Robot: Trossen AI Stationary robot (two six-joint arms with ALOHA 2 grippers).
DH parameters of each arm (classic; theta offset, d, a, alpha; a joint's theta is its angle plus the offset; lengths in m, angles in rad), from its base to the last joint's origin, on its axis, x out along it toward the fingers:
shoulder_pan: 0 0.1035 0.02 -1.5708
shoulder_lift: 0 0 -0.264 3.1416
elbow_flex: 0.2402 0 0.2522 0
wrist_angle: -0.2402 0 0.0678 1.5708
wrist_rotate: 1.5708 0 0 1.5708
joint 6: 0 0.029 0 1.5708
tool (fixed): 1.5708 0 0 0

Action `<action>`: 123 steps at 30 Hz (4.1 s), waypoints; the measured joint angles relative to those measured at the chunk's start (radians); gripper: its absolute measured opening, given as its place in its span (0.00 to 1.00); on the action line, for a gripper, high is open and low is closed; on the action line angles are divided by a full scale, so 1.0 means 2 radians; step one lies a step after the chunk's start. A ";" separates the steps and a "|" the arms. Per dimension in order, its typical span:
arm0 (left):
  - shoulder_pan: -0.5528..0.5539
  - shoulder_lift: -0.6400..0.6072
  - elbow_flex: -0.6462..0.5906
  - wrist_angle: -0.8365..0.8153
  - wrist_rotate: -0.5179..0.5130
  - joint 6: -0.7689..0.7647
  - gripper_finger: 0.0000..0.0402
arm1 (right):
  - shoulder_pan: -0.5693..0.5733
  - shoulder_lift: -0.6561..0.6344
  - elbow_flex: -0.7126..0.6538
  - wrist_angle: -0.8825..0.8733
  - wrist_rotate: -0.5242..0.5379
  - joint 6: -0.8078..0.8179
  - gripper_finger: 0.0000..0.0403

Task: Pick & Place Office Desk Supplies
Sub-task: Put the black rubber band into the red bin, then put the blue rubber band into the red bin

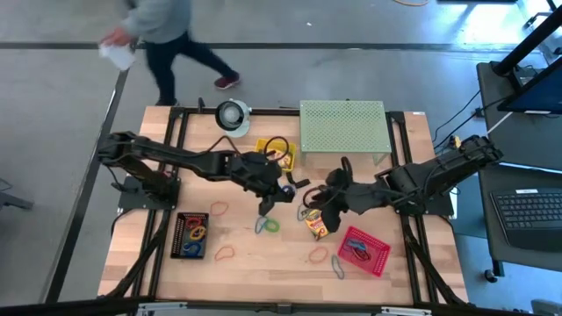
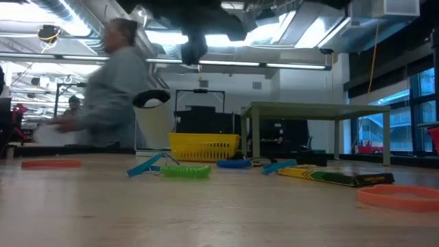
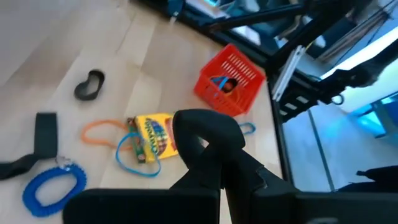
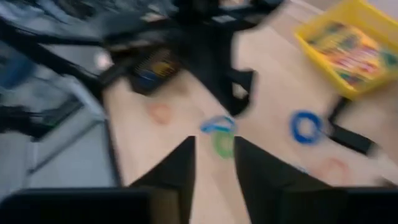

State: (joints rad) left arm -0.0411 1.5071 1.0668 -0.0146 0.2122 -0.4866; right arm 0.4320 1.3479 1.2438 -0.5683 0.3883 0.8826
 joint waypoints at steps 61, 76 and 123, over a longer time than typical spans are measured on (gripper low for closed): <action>-0.017 -0.011 0.000 0.145 0.027 -0.076 0.18 | 0.014 -0.035 0.000 0.009 0.021 0.012 0.00; 0.006 -0.021 0.000 0.093 0.086 -0.050 0.18 | 0.151 -0.034 -0.098 -0.192 -0.138 0.241 0.00; 0.038 -0.173 0.000 -0.107 0.071 0.034 0.15 | 0.169 0.036 -0.096 -0.170 -0.156 0.107 0.38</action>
State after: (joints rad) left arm 0.0357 1.1616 1.0668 -0.2280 0.3538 -0.4187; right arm 0.7710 1.4206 1.0522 -0.9091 0.0771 1.0966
